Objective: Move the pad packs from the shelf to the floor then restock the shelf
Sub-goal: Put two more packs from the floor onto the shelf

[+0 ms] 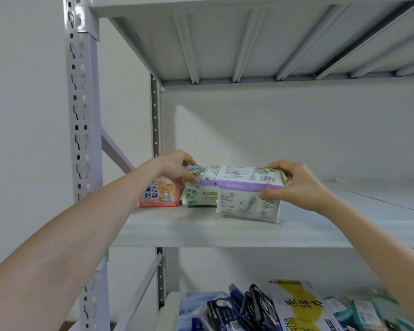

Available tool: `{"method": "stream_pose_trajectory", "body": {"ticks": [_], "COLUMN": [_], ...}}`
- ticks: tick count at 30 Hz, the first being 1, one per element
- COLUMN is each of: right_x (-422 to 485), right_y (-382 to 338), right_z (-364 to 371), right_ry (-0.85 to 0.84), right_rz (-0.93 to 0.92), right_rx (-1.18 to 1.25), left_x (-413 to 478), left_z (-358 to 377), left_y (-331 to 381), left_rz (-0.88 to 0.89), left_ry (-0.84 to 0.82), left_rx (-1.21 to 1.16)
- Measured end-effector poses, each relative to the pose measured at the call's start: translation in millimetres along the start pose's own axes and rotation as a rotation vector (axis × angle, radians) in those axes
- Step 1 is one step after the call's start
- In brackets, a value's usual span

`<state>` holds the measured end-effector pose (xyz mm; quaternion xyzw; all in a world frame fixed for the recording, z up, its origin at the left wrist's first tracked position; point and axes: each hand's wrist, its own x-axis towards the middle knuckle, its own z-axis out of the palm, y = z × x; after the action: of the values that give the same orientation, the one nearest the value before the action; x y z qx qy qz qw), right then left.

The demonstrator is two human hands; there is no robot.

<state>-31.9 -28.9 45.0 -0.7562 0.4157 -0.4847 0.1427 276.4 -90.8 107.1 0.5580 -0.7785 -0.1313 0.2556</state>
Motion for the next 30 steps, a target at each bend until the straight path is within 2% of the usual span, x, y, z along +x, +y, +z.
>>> {"method": "stream_pose_trajectory", "body": {"ticks": [9,18,26,30], "right_x": [19,21,21,24], "right_y": [7,0,-15,-18], "right_z": [7,27,58,72], "right_ry": [-0.081,-0.103,-0.040,-0.013], "right_rz": [0.061,0.113,0.116,0.105], "right_rx": [0.025,0.176,0.266,0.253], "left_x": [9,-40,-51,-50], "left_z": [-3,-19,12,19], "left_y": [-16,-21,-39,-47], "left_rz": [0.084,0.086,0.140,0.158], "left_ry": [0.048,-0.141,-0.039,0.037], "left_rx": [0.119,0.051,-0.100,-0.097]}}
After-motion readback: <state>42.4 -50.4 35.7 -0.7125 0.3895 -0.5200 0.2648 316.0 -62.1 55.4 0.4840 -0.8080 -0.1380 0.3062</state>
